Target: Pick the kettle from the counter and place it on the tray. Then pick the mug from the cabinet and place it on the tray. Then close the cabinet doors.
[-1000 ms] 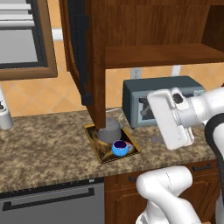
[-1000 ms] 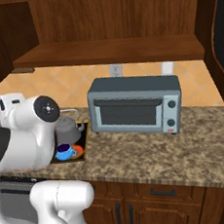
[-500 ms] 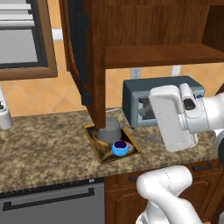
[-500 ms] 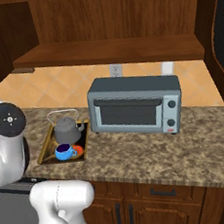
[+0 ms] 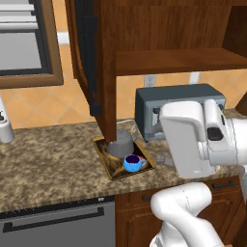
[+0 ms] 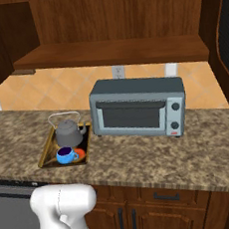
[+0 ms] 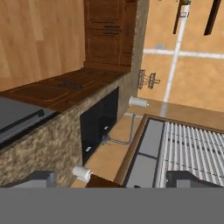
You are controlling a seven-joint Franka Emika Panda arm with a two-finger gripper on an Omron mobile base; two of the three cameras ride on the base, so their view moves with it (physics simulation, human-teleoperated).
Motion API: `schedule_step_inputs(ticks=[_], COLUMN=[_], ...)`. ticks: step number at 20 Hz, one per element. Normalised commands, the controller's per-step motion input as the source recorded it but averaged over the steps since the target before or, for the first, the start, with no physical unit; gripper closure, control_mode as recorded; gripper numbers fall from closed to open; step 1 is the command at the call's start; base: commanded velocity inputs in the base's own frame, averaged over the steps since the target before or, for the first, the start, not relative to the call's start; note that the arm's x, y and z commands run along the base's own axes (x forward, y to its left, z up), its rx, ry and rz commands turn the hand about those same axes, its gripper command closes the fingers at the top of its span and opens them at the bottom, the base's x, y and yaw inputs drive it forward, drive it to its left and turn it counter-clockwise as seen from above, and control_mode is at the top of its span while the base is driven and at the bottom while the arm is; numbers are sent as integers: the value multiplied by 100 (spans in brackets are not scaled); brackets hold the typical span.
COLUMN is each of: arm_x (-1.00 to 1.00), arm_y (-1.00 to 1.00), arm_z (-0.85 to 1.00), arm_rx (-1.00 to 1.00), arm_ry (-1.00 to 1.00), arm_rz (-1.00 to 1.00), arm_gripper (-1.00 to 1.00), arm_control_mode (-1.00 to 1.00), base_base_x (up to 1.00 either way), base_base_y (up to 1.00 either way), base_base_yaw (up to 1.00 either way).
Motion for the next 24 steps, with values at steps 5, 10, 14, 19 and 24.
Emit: schedule_step_inputs(ticks=[5,10,14,19,24], arm_x=[3,19,0,11,45], arm_y=[48,41,41,20,9], arm_z=[1,-6,-1,0,0], arm_rx=[1,0,0,0,2], arm_ry=[0,0,0,0,0], arm_rz=[-9,-17,-18,-27,-22], arm_gripper=[-100,-100,-100,-100,-100], arm_control_mode=[-100,-100,-100,-100,-100], base_base_x=[0,0,0,0,0], base_base_y=[0,0,0,0,0], base_base_yaw=[0,0,0,0,0])
